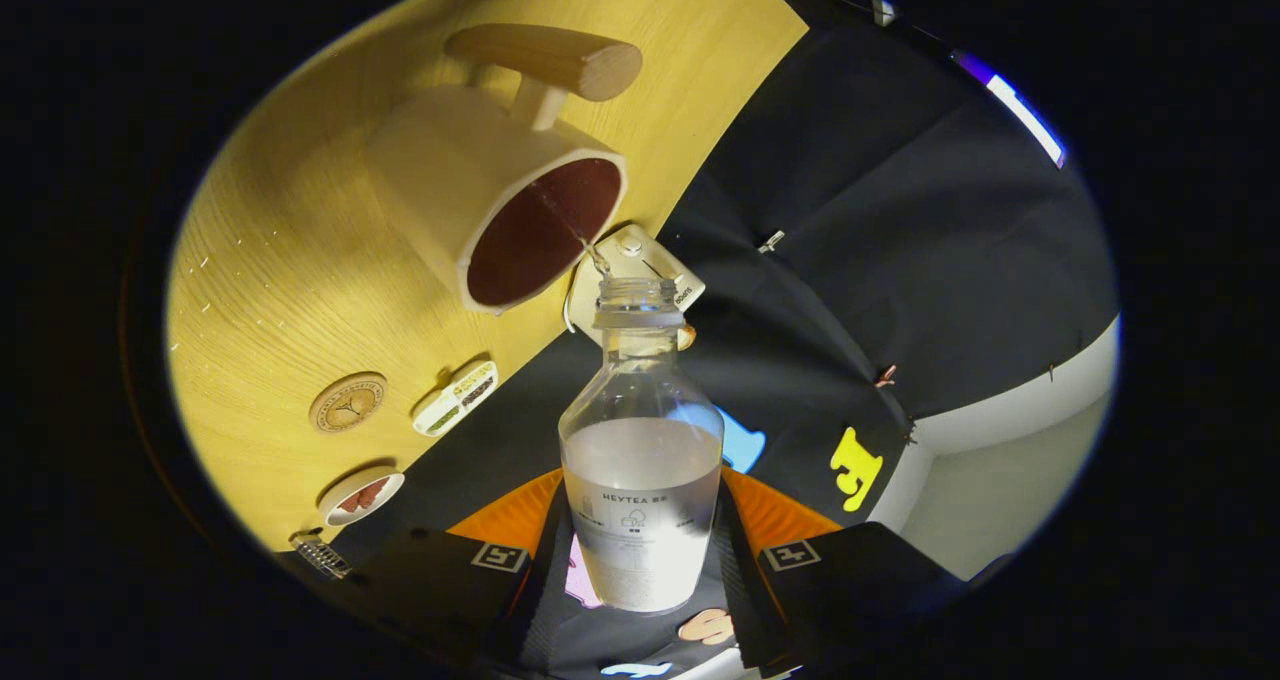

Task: Take the bottle from table, then pour the juice into the cup, finally place the bottle on the coaster

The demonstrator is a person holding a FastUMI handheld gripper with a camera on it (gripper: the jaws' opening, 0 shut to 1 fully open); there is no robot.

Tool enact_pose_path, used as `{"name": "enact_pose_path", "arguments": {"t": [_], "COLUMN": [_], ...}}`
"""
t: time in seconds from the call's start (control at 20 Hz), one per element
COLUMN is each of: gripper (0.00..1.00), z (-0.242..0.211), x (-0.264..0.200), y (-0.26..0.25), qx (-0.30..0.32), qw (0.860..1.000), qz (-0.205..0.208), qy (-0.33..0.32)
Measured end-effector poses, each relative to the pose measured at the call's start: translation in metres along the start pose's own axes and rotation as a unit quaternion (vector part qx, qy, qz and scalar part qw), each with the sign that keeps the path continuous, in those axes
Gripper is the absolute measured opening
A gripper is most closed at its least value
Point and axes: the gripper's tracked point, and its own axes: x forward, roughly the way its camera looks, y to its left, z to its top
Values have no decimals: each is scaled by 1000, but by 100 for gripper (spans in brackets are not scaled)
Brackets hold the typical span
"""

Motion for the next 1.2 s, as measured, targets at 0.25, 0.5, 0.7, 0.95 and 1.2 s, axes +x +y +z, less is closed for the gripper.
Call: {"name": "enact_pose_path", "arguments": {"t": [0.25, 0.5, 0.7, 0.95, 1.2], "gripper": [70, 70, 70, 70, 70], "z": [-4, -7, -6, -5, -6], "x": [0, 0, 0, 0, -12], "y": [3, 4, 4, 2, 29], "qx": [-16, -18, -18, -16, 105], "qw": [1000, 1000, 1000, 1000, 992], "qz": [1, 2, 4, 3, 55], "qy": [-4, -2, 0, 0, 43]}}
